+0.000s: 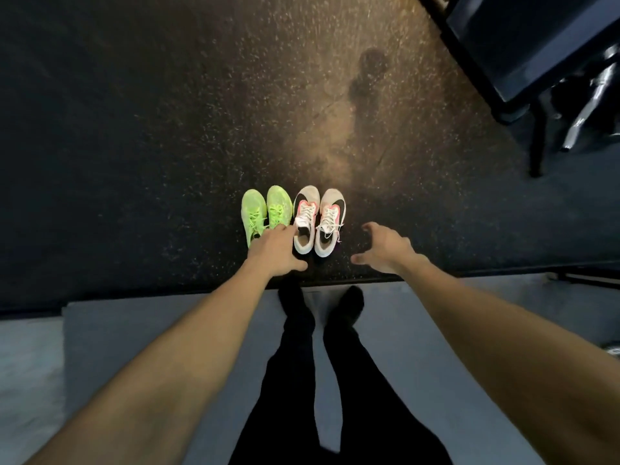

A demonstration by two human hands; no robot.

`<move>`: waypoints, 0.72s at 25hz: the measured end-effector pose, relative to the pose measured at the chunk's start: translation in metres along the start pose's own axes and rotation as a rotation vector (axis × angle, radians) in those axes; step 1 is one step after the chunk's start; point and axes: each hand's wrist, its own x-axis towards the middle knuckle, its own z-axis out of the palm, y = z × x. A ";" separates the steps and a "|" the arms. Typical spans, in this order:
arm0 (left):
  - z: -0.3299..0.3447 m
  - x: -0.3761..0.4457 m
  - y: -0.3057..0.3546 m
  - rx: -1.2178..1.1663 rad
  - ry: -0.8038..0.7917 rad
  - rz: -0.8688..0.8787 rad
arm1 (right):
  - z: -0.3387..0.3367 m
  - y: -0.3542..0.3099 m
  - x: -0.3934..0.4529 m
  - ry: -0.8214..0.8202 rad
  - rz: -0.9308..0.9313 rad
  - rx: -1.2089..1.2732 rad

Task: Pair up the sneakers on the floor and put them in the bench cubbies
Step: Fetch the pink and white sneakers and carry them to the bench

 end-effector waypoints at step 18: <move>0.292 0.358 -0.094 0.230 -0.153 0.021 | 0.293 0.066 0.362 0.013 -0.124 0.035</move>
